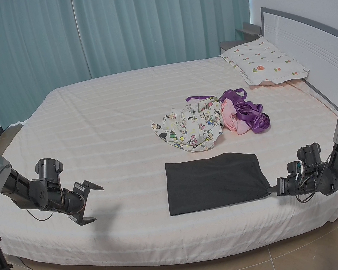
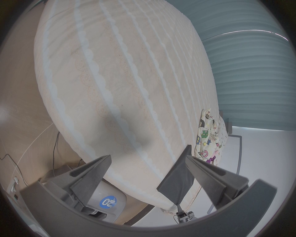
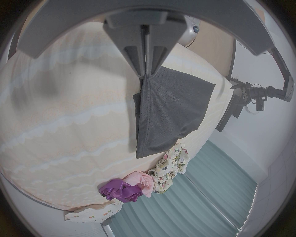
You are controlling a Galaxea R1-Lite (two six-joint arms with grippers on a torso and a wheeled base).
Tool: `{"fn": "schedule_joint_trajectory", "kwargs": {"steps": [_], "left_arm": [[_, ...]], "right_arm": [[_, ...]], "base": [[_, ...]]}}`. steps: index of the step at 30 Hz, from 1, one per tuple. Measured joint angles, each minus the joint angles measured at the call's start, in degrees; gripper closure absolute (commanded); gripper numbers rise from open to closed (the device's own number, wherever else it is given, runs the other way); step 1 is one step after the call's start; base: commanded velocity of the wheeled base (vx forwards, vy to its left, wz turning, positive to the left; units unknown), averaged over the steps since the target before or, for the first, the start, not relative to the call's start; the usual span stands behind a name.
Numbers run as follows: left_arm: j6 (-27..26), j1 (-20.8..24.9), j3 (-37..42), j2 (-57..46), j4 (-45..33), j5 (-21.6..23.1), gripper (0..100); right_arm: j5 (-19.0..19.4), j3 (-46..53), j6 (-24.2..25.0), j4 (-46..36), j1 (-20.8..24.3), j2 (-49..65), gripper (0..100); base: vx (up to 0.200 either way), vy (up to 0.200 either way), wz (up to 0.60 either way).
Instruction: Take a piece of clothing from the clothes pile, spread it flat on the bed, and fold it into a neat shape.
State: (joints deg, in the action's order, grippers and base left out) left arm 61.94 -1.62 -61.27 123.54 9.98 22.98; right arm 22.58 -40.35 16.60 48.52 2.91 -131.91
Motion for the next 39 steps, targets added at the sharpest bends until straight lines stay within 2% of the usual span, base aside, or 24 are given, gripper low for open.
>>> {"fn": "schedule_joint_trajectory", "kwargs": {"steps": [6, 10, 16, 23, 30, 39], "left_arm": [[0.0, 0.0, 0.0, 0.0, 0.0, 0.0, 0], [0.07, 0.0, 0.0, 0.0, -0.09, 0.09, 0], [0.35, -0.39, 0.5, -0.3, -0.06, 1.4, 0], [0.2, -0.55, 4.68, -2.16, 4.99, 2.5, 0], [0.16, -0.3, 12.43, -8.79, 13.56, 2.63, 0], [-0.02, -0.11, 16.29, -21.07, 16.97, 1.32, 0]], "right_arm": [[-0.16, -0.07, -0.13, -0.07, 0.02, 0.0, 0], [-1.69, -0.9, 0.12, 0.04, 0.0, 0.02, 0], [-4.38, -3.25, 3.54, 0.45, -0.07, 0.52, 0], [-11.01, -8.22, 6.66, -2.67, 0.17, 3.56, 0], [-13.14, -9.07, 7.34, -6.21, 0.69, 8.16, 0], [-16.4, -4.92, 7.8, -7.72, -0.39, 20.18, 0]], "base": [[0.0, 0.0, 0.0], [0.0, 0.0, 0.0], [0.0, 0.0, 0.0], [0.0, 0.0, 0.0], [0.0, 0.0, 0.0], [0.0, 0.0, 0.0]]}}
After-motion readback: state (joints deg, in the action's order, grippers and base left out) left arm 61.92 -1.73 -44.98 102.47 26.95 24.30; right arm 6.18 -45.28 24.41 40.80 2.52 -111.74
